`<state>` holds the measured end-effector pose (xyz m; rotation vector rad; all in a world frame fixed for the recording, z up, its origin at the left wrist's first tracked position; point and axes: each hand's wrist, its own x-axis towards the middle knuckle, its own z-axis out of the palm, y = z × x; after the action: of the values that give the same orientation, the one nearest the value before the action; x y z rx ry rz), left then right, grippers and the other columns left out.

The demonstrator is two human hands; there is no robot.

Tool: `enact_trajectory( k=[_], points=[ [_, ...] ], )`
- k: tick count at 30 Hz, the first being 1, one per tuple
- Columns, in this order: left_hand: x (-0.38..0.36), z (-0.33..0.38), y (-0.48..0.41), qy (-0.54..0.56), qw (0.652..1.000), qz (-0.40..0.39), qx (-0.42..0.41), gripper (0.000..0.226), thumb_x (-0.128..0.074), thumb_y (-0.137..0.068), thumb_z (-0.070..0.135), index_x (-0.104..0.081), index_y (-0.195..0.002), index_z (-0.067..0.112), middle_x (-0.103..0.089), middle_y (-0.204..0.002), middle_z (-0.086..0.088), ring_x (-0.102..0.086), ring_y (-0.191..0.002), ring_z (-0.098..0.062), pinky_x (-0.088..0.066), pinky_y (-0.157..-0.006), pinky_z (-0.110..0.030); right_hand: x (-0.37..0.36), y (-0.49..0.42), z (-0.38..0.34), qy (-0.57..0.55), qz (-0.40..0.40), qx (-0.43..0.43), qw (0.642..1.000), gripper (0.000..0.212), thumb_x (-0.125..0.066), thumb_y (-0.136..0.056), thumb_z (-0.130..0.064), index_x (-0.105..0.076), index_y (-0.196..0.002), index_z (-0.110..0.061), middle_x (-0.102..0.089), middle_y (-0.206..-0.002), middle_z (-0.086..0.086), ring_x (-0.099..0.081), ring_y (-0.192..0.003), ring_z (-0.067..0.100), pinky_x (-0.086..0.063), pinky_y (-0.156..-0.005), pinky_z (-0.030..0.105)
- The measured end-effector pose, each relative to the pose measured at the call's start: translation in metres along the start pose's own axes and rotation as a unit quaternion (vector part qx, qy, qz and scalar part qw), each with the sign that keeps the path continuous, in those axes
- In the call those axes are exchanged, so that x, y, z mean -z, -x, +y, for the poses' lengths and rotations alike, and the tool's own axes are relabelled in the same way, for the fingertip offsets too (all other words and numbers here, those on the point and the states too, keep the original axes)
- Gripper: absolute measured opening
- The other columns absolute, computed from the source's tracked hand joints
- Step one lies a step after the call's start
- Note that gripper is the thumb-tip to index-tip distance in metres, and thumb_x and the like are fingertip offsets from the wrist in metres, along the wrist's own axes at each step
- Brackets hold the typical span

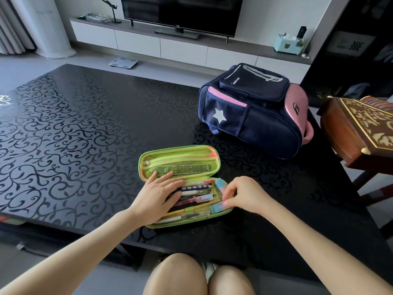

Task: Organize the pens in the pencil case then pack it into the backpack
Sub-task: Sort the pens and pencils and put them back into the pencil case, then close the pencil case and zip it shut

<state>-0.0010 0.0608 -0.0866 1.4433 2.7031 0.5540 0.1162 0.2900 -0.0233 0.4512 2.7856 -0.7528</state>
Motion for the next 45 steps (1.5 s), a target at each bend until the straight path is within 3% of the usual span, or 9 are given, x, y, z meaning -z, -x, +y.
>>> enact_trajectory(
  k=[6,13,19,23,26,30,36,40,45],
  points=[
    [0.003,0.0,-0.003,0.036,0.999,0.005,0.008,0.088,0.008,-0.079,0.07,-0.051,-0.129,0.03,-0.051,-0.135,0.016,-0.028,-0.139,-0.014,-0.01,-0.115,-0.043,-0.001,-0.013,-0.006,-0.004,0.128,0.005,0.992,0.007,-0.062,-0.083,-0.021,-0.069,-0.085,-0.021,-0.061,-0.081,-0.009,-0.056,-0.079,0.01,-0.046,-0.069,0.024],
    [0.004,0.002,-0.008,0.024,1.0,-0.001,0.01,0.065,-0.009,-0.086,0.054,-0.054,-0.126,0.027,-0.054,-0.132,0.015,-0.033,-0.136,-0.015,-0.012,-0.115,-0.044,-0.017,-0.023,-0.014,0.133,0.105,-0.023,0.985,0.014,-0.06,-0.087,-0.029,-0.066,-0.092,-0.018,-0.067,-0.091,-0.003,-0.06,-0.082,0.015,-0.048,-0.066,0.028],
    [0.001,0.004,-0.004,-0.027,0.999,-0.016,-0.014,0.083,0.011,-0.085,0.059,-0.049,-0.13,0.024,-0.053,-0.134,0.01,-0.031,-0.137,-0.019,-0.007,-0.115,-0.046,-0.008,-0.028,-0.014,0.057,0.06,-0.056,0.995,0.017,-0.068,-0.077,-0.028,-0.062,-0.084,-0.013,-0.064,-0.081,-0.004,-0.06,-0.076,0.015,-0.046,-0.065,0.03],
    [0.013,-0.002,-0.01,0.03,0.995,0.085,0.04,0.055,-0.022,-0.091,0.055,-0.062,-0.116,0.026,-0.055,-0.13,0.003,-0.043,-0.126,-0.023,-0.026,-0.108,-0.042,0.002,-0.033,-0.009,-0.021,0.088,-0.061,0.994,0.018,-0.063,-0.084,-0.032,-0.067,-0.082,-0.015,-0.065,-0.075,-0.007,-0.061,-0.073,0.013,-0.046,-0.065,0.028],
    [0.028,-0.022,-0.029,0.044,0.961,0.167,0.217,0.032,-0.043,-0.093,0.033,-0.061,-0.116,0.02,-0.055,-0.128,-0.006,-0.045,-0.12,-0.029,-0.032,-0.1,-0.039,0.007,-0.042,-0.008,-0.032,0.14,-0.066,0.987,0.022,-0.056,-0.09,-0.033,-0.066,-0.087,-0.014,-0.064,-0.082,-0.006,-0.061,-0.082,0.016,-0.046,-0.07,0.03],
    [0.042,-0.046,-0.055,0.183,0.89,0.048,0.414,0.044,-0.04,-0.094,0.036,-0.046,-0.131,0.013,-0.054,-0.122,-0.014,-0.049,-0.112,-0.03,-0.038,-0.097,-0.037,0.004,-0.065,-0.004,-0.125,0.142,-0.091,0.978,0.031,-0.053,-0.092,-0.034,-0.06,-0.114,-0.013,-0.064,-0.109,0.002,-0.058,-0.105,0.02,-0.047,-0.089,0.035],
    [0.069,-0.035,-0.067,0.537,0.758,0.099,0.356,0.029,-0.055,-0.092,0.02,-0.059,-0.118,0.01,-0.063,-0.108,-0.012,-0.06,-0.089,-0.023,-0.053,-0.082,-0.037,0.005,-0.084,-0.001,-0.424,0.081,-0.104,0.896,0.065,-0.063,-0.088,-0.029,-0.032,-0.143,-0.015,-0.05,-0.133,0.008,-0.052,-0.117,0.02,-0.041,-0.104,0.038],
    [0.084,-0.013,-0.042,0.479,0.846,0.06,0.227,0.02,-0.056,-0.091,0.012,-0.067,-0.104,0.021,-0.065,-0.106,-0.009,-0.062,-0.095,-0.021,-0.051,-0.087,-0.036,0.017,-0.054,0.001,-0.352,0.082,-0.039,0.932,0.059,-0.069,-0.083,-0.025,-0.042,-0.136,-0.022,-0.052,-0.123,-0.001,-0.051,-0.113,0.014,-0.04,-0.095,0.029],
    [0.074,-0.005,0.009,0.233,0.97,0.043,0.059,0.027,-0.066,-0.076,0.017,-0.06,-0.095,0.035,-0.056,-0.105,0.012,-0.054,-0.099,-0.01,-0.045,-0.085,-0.021,0.005,0.01,0.002,-0.043,0.18,0.102,0.977,0.034,-0.071,-0.078,-0.029,-0.062,-0.11,-0.024,-0.058,-0.105,-0.01,-0.052,-0.097,0.008,-0.041,-0.086,0.025]
  ],
)
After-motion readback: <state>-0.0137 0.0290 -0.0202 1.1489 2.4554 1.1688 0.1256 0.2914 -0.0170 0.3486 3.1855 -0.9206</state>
